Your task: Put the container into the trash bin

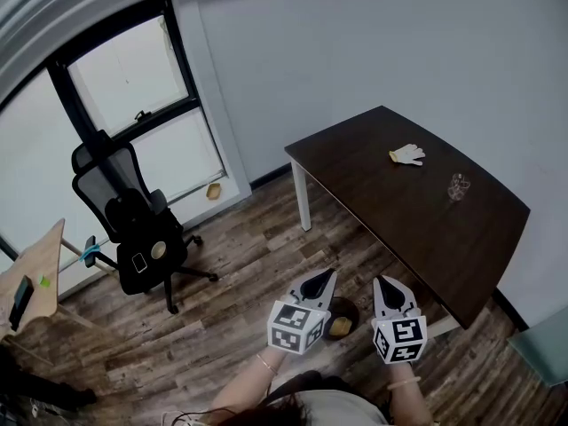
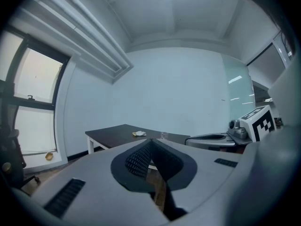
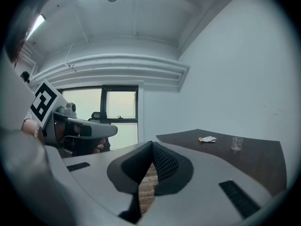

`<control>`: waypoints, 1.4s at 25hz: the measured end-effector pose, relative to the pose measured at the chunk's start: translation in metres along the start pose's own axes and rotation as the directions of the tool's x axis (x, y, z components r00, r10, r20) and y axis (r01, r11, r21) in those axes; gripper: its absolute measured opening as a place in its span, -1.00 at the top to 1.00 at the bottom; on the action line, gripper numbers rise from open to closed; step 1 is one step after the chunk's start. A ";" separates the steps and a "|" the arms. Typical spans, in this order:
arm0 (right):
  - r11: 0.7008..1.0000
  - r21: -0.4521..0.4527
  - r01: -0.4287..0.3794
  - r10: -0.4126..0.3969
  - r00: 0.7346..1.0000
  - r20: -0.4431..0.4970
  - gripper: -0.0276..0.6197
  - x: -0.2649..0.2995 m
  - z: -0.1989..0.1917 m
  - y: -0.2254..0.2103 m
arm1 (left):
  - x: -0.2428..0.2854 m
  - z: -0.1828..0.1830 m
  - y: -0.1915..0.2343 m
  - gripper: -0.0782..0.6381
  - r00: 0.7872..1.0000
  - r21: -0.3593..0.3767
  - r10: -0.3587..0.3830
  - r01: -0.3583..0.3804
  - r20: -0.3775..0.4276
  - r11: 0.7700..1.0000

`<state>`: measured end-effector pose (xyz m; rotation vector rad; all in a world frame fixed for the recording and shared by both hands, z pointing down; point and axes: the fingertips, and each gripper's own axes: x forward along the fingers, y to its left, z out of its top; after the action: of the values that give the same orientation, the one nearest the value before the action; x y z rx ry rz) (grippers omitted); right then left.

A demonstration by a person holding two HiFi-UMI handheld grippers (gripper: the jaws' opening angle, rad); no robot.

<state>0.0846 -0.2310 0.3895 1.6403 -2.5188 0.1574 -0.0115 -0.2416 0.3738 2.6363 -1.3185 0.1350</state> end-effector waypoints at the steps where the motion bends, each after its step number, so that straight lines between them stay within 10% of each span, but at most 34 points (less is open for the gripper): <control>1: 1.000 -0.007 -0.001 0.001 1.000 0.004 0.89 0.000 0.003 -0.001 | 0.001 0.001 0.000 0.73 1.000 0.001 -0.001 0.001 0.002 1.000; 35: 0.999 -0.028 0.016 -0.015 0.999 0.032 0.90 0.004 0.019 -0.009 | 0.012 0.010 0.008 0.73 1.000 -0.003 -0.018 0.018 0.003 1.000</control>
<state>0.0905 -0.2416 0.3717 1.6644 -2.5180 0.0945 -0.0111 -0.2580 0.3674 2.6461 -1.2953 0.1263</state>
